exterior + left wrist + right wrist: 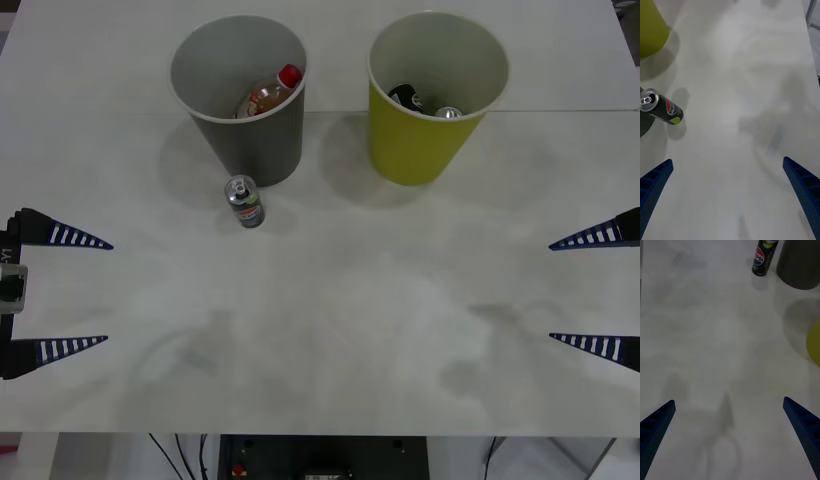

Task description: Put the can into the green bin and the plastic bottle into the gray bin

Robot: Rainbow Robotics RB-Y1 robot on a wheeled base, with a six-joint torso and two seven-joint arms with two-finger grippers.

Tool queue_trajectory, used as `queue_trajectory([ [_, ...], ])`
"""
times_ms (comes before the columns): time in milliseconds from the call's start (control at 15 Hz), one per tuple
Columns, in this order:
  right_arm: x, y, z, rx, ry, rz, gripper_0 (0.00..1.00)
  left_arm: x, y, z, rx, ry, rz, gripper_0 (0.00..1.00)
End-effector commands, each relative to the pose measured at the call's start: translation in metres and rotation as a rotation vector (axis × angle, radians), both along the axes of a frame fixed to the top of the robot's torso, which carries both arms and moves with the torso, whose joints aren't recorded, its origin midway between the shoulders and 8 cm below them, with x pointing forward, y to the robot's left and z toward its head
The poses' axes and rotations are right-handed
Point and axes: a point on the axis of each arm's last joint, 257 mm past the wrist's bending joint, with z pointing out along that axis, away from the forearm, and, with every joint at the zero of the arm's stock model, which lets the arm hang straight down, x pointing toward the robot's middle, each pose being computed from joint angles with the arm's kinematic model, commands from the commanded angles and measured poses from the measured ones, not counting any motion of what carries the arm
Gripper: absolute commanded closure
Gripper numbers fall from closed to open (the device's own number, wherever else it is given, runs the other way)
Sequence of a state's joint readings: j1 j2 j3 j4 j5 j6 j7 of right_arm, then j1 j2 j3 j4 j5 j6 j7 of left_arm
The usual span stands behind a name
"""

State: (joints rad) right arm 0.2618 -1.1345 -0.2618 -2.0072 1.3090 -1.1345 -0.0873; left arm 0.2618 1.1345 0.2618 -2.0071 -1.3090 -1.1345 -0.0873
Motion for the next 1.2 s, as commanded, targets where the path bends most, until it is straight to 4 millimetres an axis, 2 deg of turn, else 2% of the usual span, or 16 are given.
queue_trajectory([
  [67, 0.0, 0.0, 0.0, 0.0, 0.0, 0.0, 0.0, 0.0, 0.0, 0.0, 0.0, 0.0, 0.0, 0.0],
  [133, 0.0, 0.0, 0.0, 0.0, 0.0, 0.0, 0.0, -0.008, 0.004, -0.015, 0.008, 0.041, 0.005, 0.0],
  [667, 0.0, 0.0, 0.0, 0.0, 0.0, 0.0, 0.0, -0.004, 0.004, -0.011, 0.007, 0.05, 0.035, 0.0],
  [933, 0.0, 0.0, 0.0, 0.0, 0.0, 0.0, 0.0, -0.005, -0.011, -0.009, -0.075, 0.127, 0.127, 0.0],
  [1200, 0.0, 0.0, 0.0, 0.0, 0.0, 0.0, 0.0, 0.008, -0.028, -0.013, -0.157, 0.148, 0.242, 0.0],
])
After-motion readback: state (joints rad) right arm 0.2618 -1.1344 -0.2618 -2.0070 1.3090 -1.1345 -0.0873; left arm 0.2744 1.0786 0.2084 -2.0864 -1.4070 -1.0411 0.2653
